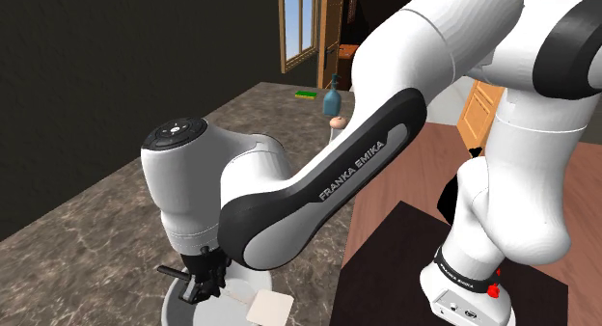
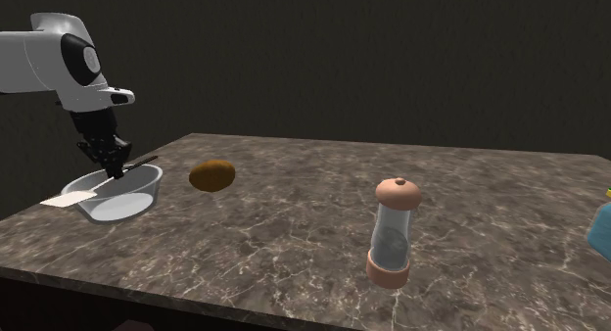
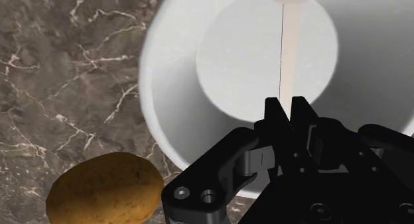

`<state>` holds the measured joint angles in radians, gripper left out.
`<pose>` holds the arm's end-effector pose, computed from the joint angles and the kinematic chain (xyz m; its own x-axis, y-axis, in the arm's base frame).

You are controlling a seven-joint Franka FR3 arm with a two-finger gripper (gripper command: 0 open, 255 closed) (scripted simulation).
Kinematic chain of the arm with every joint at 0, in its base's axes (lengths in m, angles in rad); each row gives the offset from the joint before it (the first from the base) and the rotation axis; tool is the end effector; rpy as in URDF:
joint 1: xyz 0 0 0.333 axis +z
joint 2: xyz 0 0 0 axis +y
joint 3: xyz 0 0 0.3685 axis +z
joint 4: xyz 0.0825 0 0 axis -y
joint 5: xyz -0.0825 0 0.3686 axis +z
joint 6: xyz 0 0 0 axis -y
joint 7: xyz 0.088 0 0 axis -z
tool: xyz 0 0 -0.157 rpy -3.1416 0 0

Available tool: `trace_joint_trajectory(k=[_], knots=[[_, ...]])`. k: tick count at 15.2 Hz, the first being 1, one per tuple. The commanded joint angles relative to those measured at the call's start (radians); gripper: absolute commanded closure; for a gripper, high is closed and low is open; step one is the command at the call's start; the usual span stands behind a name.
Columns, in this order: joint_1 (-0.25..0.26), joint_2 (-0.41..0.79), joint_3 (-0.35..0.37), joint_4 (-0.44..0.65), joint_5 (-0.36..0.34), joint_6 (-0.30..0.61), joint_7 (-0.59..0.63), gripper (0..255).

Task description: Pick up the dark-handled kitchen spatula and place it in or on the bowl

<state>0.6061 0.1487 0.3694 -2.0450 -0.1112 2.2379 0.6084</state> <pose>0.3349 0.4715 0.3898 0.9077 0.4144 0.0662 0.4154 -0.9097 -0.0004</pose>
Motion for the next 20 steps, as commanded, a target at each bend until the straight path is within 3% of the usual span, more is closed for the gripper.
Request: trace_joint_trajectory(k=[1,2,3,8,12,20], knots=[[0.000,0.000,0.000,0.000,0.000,0.000,0.000,255],[0.000,0.000,0.000,0.000,0.000,0.000,0.000,255],[0.000,0.000,0.000,0.000,0.000,0.000,0.000,0],[0.000,0.000,0.000,0.000,0.000,0.000,0.000,0],[-0.004,-0.064,0.006,0.056,0.035,-0.114,-0.023,0],[-0.004,-0.064,0.006,0.056,0.035,-0.114,-0.023,0]])
